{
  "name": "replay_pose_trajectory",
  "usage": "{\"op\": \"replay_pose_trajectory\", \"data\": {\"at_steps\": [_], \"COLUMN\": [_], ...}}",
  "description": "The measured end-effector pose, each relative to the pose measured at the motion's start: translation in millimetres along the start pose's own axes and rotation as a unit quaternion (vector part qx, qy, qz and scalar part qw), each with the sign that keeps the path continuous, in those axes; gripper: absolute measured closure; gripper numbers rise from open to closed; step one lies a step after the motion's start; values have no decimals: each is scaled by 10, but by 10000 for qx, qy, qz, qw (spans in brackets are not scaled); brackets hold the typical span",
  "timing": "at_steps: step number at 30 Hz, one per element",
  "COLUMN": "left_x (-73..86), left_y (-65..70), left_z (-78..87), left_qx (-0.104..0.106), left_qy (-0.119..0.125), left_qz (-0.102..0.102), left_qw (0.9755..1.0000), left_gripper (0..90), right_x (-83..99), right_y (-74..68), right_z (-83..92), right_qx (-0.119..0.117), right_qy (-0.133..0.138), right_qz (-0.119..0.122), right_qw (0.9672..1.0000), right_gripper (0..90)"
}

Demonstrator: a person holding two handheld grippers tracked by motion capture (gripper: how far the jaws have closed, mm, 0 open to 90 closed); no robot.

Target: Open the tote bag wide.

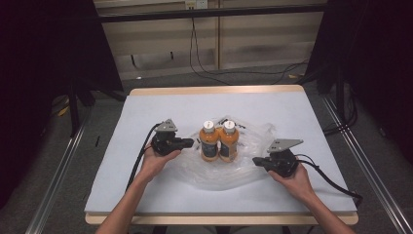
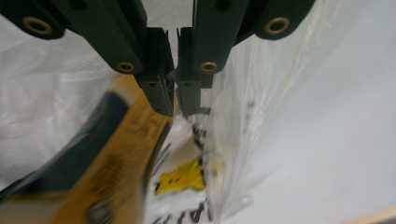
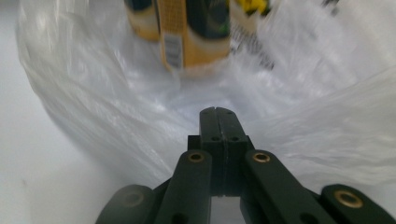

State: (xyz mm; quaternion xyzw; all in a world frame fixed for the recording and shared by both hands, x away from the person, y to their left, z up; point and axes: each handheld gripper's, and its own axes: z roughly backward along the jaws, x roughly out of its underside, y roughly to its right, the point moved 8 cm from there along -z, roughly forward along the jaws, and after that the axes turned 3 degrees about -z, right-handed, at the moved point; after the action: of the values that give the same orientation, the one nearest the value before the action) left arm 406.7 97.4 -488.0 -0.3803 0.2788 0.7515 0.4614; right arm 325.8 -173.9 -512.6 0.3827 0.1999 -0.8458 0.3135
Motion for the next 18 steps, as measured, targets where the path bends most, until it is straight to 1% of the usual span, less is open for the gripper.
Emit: {"op": "replay_pose_trajectory", "data": {"at_steps": [1, 2, 3, 4, 5, 6, 7, 8, 9, 10, 11, 13, 14, 15, 16, 17, 18], "left_x": [-24, -54, -69, -77, -84, -97, -97, -118, -124, -124, -119, -113, -91, -72, -51, -21, 12], "left_y": [39, 111, 140, 178, 203, 233, 233, 323, 352, 352, 431, 448, 471, 496, 508, 515, 524], "left_z": [30, 98, 133, 169, 199, 241, 241, 337, 368, 368, 459, 486, 533, 565, 601, 642, 678], "left_qx": [-13, 13, -36, -66, -81, -111, -111, -172, -177, -177, -161, -163, -196, -166, -156, -143, -150], "left_qy": [58, 141, 219, 242, 263, 308, 308, 390, 445, 445, 522, 554, 558, 607, 654, 633, 632], "left_qz": [-19, -48, -98, -85, -135, -221, -221, -306, -337, -337, -329, -332, -334, -244, -143, -84, -44], "left_qw": [10000, 9999, 9997, 9996, 9995, 9992, 9992, 9986, 9983, 9983, 9980, 9978, 9977, 9977, 9976, 9979, 9979], "left_gripper": [832, 770, 746, 710, 669, 642, 608, 580, 553, 523, 491, 414, 414, 325, 325, 283, 223], "right_x": [-39, -82, -101, -114, -126, -132, -132, -133, -126, -126, -108, -98, -90, -62, -62, -52, -12], "right_y": [17, 33, 33, 26, 21, 21, 21, -4, -18, -18, -37, -42, -51, -74, -74, -93, -104], "right_z": [50, 139, 188, 234, 279, 311, 311, 398, 433, 433, 498, 532, 558, 632, 632, 661, 701], "right_qx": [61, 131, 141, 128, 158, 208, 208, 211, 207, 207, 252, 270, 264, 295, 295, 252, 307], "right_qy": [142, 345, 440, 516, 603, 651, 651, 779, 815, 815, 890, 927, 957, 1037, 1037, 1096, 1143], "right_qz": [-42, -119, -162, -194, -215, -246, -246, -272, -294, -294, -347, -387, -406, -444, -444, -422, -420], "right_qw": [9999, 9992, 9988, 9984, 9978, 9974, 9974, 9964, 9960, 9960, 9951, 9946, 9942, 9932, 9932, 9928, 9921], "right_gripper": [900, 900, 900, 897, 846, 844, 844, 817, 796, 796, 729, 713, 676, 538, 538, 515, 410]}}
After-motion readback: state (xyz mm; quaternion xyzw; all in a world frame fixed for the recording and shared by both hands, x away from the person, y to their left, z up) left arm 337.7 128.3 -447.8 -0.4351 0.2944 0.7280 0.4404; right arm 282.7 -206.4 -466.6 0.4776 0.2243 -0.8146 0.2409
